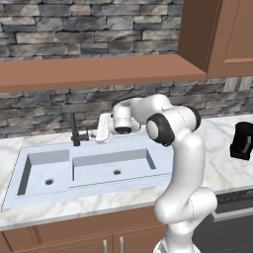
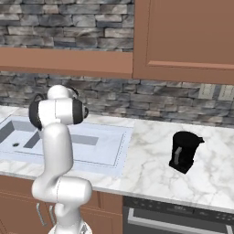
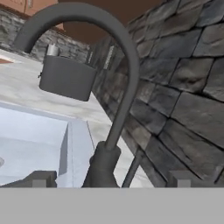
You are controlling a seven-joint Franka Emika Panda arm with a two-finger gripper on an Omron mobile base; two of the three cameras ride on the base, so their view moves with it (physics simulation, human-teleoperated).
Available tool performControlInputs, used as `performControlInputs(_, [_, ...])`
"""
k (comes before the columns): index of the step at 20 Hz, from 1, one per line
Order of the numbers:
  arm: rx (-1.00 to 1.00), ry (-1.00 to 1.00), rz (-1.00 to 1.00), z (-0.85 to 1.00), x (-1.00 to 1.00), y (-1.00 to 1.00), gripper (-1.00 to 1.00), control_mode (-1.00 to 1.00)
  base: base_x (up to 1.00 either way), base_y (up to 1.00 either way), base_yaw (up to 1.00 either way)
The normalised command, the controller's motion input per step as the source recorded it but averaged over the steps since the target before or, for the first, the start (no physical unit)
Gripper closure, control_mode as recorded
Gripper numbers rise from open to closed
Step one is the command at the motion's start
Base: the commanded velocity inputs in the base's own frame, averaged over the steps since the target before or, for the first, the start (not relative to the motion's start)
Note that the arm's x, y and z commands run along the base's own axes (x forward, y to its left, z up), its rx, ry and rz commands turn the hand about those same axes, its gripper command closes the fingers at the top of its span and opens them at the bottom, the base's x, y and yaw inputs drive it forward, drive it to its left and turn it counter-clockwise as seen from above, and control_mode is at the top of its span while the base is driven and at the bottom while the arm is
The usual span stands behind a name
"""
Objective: Turn on the sink faucet and place the jug under the water for a few seconds to fill it up.
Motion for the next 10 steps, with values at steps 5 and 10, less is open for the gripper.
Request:
performControlInputs(5, [0.00,0.00,0.08,-0.24,0.28,0.20,-1.00,-1.00,0.00,0.00,0.00])
performControlInputs(10, [0.00,0.00,0.07,-0.27,0.41,0.14,-1.00,-1.00,0.00,0.00,0.00])
